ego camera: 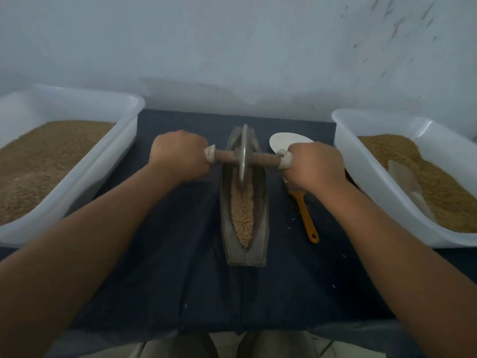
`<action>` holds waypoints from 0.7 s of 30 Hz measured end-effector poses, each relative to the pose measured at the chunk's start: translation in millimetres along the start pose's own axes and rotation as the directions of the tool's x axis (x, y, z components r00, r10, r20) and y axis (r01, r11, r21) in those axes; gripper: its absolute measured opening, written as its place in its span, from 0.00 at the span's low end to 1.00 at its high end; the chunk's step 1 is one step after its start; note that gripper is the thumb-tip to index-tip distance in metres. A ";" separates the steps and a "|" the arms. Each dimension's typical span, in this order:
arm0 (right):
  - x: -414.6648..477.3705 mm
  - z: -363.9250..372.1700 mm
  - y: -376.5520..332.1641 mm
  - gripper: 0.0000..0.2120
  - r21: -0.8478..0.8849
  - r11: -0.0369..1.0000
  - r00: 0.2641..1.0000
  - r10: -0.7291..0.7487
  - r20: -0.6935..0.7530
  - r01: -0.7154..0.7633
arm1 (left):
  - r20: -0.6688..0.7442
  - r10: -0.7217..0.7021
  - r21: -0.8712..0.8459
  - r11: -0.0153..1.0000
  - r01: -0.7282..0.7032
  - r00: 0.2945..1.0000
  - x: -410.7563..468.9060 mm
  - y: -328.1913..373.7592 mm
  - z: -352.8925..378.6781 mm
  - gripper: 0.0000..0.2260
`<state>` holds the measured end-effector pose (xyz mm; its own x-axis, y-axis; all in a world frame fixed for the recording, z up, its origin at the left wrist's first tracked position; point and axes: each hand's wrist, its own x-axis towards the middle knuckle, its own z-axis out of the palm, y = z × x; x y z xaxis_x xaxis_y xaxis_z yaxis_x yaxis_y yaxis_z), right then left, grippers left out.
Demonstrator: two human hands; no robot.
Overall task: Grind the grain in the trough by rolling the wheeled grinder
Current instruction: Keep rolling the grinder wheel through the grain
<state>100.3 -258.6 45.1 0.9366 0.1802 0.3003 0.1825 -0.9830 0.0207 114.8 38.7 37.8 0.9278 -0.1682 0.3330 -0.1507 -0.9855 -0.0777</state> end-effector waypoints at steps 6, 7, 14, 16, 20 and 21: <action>3.6 -10.7 -2.7 0.10 -0.031 0.999 0.995 0.022 0.093 -0.019 | -0.004 0.076 0.041 0.996 -0.075 0.997 3.5 2.4 -12.4 0.19; -6.4 -13.1 -0.1 0.11 -0.023 1.000 0.982 0.009 0.189 -0.005 | -0.033 0.116 0.068 0.991 -0.113 0.993 -13.6 1.1 -13.1 0.17; -50.0 -25.9 6.0 0.19 0.023 0.995 0.947 -0.098 0.306 0.095 | -0.102 0.187 0.100 0.979 -0.176 0.977 -68.0 -6.6 -13.0 0.17; -28.5 -16.0 0.5 0.15 -0.013 1.000 0.972 -0.012 0.236 0.015 | -0.043 0.126 0.077 0.989 -0.122 0.991 -39.3 -2.0 -9.9 0.16; 13.5 -2.9 -3.9 0.13 -0.083 0.992 0.991 0.098 0.090 -0.091 | -0.026 0.050 0.074 0.996 -0.048 0.998 21.3 5.4 -4.7 0.21; 16.9 -1.9 -3.7 0.13 -0.073 0.993 0.992 0.102 0.074 -0.097 | -0.030 0.053 0.068 0.996 -0.051 0.998 26.8 6.9 -5.4 0.23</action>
<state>114.9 -252.0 51.9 0.9699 0.0812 0.2297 0.0690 -0.9958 0.0607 136.8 27.2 51.2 0.9078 -0.2206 0.3567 -0.1742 -0.9720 -0.1578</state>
